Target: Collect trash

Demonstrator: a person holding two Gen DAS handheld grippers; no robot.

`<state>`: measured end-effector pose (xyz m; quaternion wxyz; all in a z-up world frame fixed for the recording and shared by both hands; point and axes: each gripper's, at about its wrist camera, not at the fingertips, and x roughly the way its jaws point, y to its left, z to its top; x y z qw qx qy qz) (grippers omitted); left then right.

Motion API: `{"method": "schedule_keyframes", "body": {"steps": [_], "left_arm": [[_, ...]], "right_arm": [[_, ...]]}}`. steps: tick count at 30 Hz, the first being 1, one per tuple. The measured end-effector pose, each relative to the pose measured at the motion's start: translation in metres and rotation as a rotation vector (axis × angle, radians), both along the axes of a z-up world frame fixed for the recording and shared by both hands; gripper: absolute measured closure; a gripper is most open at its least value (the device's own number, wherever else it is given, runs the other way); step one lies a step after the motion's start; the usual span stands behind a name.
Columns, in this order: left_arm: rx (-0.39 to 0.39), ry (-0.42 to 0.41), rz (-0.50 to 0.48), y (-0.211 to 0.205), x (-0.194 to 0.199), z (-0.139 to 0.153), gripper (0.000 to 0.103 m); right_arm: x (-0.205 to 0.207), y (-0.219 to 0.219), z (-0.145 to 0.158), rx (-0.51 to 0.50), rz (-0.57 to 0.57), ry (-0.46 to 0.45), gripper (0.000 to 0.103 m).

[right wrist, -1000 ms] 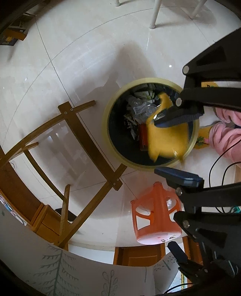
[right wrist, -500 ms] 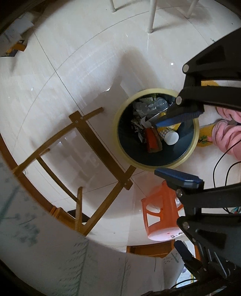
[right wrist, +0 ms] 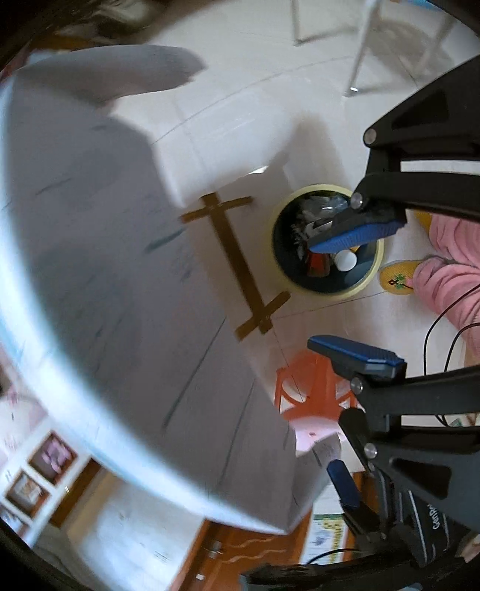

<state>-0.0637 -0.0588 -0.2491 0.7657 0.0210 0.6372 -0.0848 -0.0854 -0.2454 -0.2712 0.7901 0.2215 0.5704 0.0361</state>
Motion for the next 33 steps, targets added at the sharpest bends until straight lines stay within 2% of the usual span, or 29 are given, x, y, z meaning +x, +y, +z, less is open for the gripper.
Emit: {"method": "schedule_keyframes", "body": {"steps": [8,17,23,33], "left_arm": [[0.018,-0.065,0.06,0.015,0.002,0.086,0.01],[-0.018,-0.14,0.133,0.023,0.004,0.163,0.01],[-0.002,-0.196,0.156,0.014,0.003,0.196,0.01],[-0.003,-0.267,0.203,0.005,0.005,0.231,0.01]], "right_arm": [[0.008,0.017,0.101,-0.051,0.086,-0.076,0.056],[0.012,0.025,0.184,-0.14,0.115,-0.132,0.056],[0.014,0.02,0.225,-0.183,0.108,-0.187,0.056],[0.021,0.012,0.264,-0.236,0.121,-0.278,0.056]]}}
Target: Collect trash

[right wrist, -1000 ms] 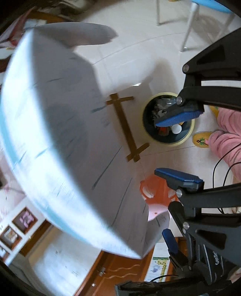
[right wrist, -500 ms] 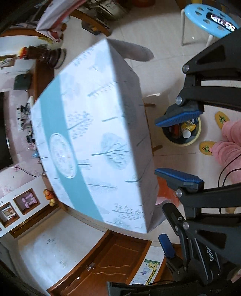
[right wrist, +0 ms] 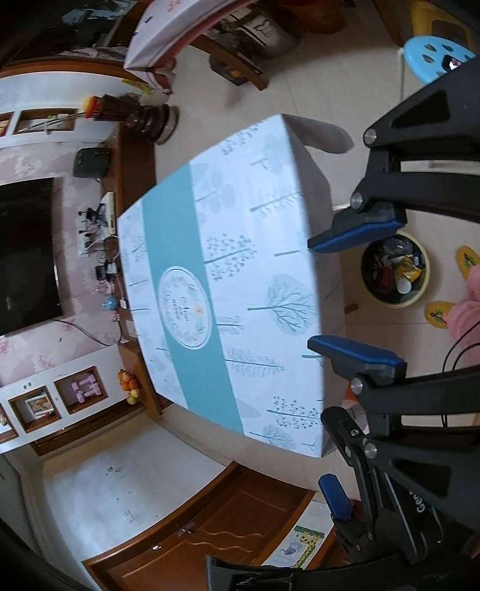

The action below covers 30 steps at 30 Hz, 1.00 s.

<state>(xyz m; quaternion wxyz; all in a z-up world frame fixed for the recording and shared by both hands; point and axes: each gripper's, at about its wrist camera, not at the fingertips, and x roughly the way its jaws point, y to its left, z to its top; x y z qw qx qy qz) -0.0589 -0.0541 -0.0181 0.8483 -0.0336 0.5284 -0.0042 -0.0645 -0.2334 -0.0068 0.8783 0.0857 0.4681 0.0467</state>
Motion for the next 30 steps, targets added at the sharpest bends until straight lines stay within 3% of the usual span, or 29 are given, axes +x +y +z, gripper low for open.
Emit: {"method": "schedule_keyframes", "body": {"steps": [13,30], "left_arm": [[0.028,-0.052,0.022,-0.007,0.012,0.006,0.01],[0.024,-0.014,0.042,-0.014,0.018,-0.017,0.01]], "right_arm": [[0.011,-0.005,0.01,-0.021,0.002,-0.053,0.056],[0.018,-0.013,-0.009,-0.021,-0.007,-0.027,0.056]]}}
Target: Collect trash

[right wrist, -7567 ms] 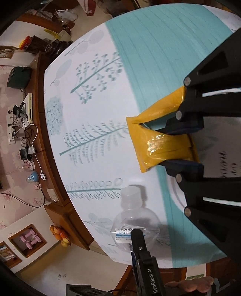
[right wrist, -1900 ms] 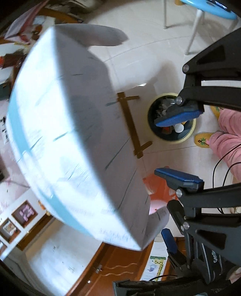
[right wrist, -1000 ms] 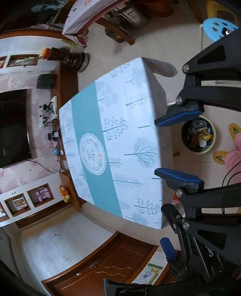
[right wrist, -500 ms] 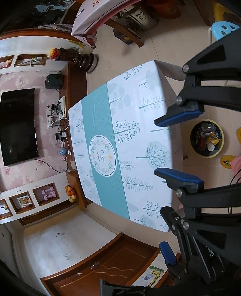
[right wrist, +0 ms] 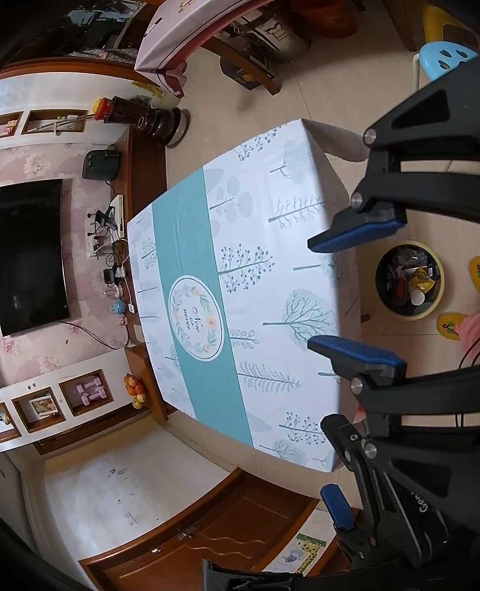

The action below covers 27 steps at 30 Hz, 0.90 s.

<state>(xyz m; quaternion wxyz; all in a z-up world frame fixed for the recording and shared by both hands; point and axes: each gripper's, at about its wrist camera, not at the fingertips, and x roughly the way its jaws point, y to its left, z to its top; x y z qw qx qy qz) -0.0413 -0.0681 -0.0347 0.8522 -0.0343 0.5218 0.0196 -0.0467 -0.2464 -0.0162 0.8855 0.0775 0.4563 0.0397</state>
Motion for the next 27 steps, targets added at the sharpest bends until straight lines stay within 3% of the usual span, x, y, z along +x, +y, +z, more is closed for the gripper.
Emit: {"method": "schedule_keyframes", "body": {"steps": [27], "left_arm": [[0.015,0.015,0.009,-0.001,0.003,-0.016,0.01]], "right_arm": [[0.006,-0.006,-0.023,0.001,0.013,0.022,0.056]]}}
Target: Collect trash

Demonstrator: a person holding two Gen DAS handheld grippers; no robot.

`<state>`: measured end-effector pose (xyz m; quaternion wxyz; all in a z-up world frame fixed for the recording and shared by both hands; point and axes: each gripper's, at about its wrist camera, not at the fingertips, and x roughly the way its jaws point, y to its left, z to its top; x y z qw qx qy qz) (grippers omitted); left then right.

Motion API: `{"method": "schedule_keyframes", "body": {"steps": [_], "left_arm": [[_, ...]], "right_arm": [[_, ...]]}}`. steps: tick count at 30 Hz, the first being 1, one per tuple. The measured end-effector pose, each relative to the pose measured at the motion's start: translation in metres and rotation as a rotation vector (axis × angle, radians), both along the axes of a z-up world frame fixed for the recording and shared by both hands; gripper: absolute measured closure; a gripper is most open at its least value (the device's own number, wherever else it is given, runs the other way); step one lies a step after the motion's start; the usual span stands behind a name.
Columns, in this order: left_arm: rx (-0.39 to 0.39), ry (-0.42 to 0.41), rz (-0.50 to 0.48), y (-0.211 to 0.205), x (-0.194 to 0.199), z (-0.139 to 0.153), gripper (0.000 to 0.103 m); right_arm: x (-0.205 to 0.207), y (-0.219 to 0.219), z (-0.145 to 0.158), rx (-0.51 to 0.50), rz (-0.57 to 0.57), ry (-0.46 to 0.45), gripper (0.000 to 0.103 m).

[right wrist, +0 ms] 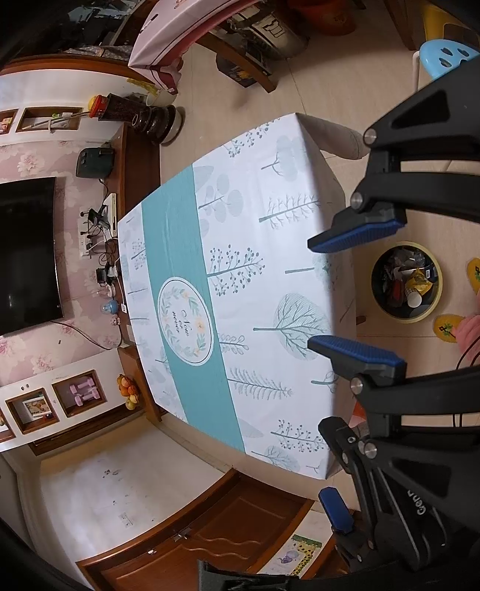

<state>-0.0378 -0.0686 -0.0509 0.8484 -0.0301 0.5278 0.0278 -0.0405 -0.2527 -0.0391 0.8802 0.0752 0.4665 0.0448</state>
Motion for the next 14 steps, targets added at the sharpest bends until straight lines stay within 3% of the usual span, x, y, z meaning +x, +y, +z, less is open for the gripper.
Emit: {"method": "schedule_keyframes", "body": {"steps": [14], "left_arm": [[-0.002,0.01,-0.003,0.0003,0.0027,-0.0071,0.01]], "right_arm": [[0.0028,-0.003,-0.0059,0.001,-0.004,0.006,0.056]]}}
